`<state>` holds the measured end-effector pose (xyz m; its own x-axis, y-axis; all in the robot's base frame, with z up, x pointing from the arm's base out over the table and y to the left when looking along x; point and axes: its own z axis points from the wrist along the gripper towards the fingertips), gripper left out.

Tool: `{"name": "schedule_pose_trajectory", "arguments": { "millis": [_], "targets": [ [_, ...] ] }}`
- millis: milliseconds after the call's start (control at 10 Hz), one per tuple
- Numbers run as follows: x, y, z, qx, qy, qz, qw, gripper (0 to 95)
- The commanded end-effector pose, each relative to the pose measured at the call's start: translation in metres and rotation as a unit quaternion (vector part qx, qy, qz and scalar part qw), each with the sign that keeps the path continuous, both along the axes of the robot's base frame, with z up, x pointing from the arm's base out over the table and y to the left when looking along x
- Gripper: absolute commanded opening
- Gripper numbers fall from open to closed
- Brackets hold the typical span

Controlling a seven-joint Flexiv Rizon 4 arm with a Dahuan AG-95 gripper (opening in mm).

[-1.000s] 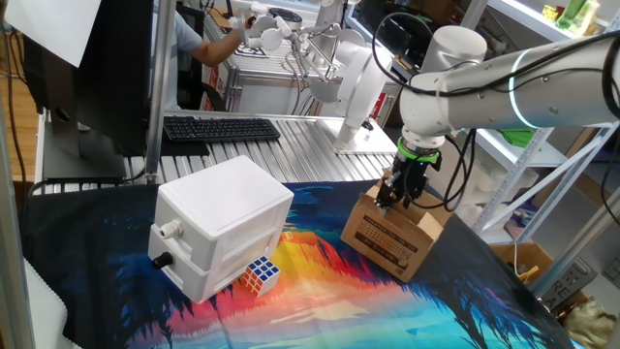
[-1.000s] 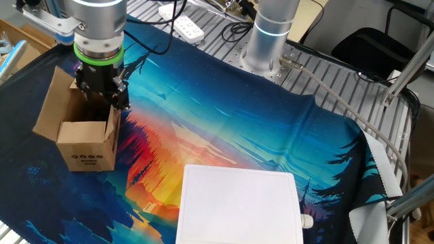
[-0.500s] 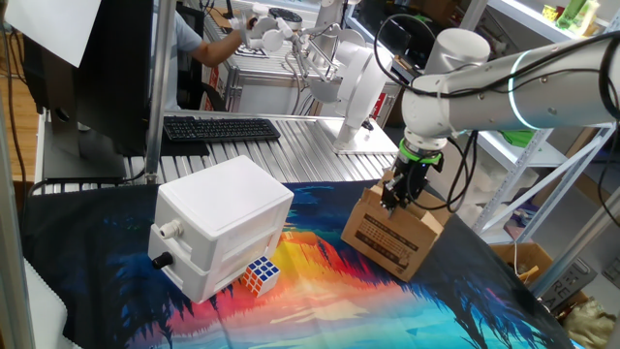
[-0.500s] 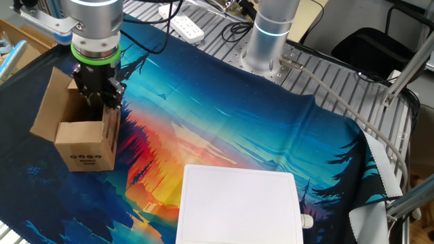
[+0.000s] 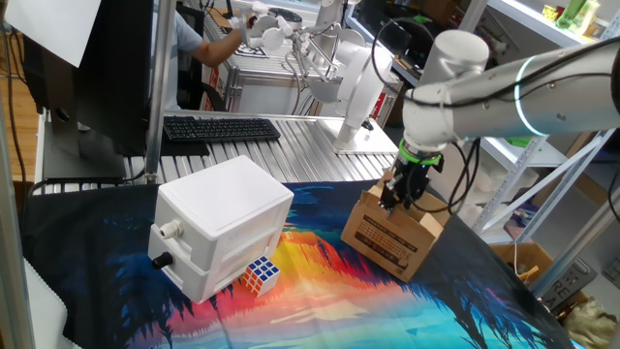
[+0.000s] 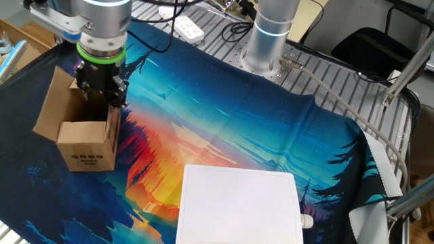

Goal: Cover the box

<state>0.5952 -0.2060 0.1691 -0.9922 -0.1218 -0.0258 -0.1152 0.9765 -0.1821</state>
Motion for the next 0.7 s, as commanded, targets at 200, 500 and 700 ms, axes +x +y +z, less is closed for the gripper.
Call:
{"name": "schedule_pose_trajectory", "arguments": {
  "millis": [200,500,700],
  "targets": [
    [-0.0011,0.0004,0.0033,-0.004,-0.002,-0.001,1.0000,57.0],
    [0.0001,-0.0059,-0.0020,-0.004,-0.004,0.014,0.9999,57.0],
    [-0.0004,-0.0080,-0.0010,-0.002,-0.002,0.010,0.9999,57.0]
  ]
}}
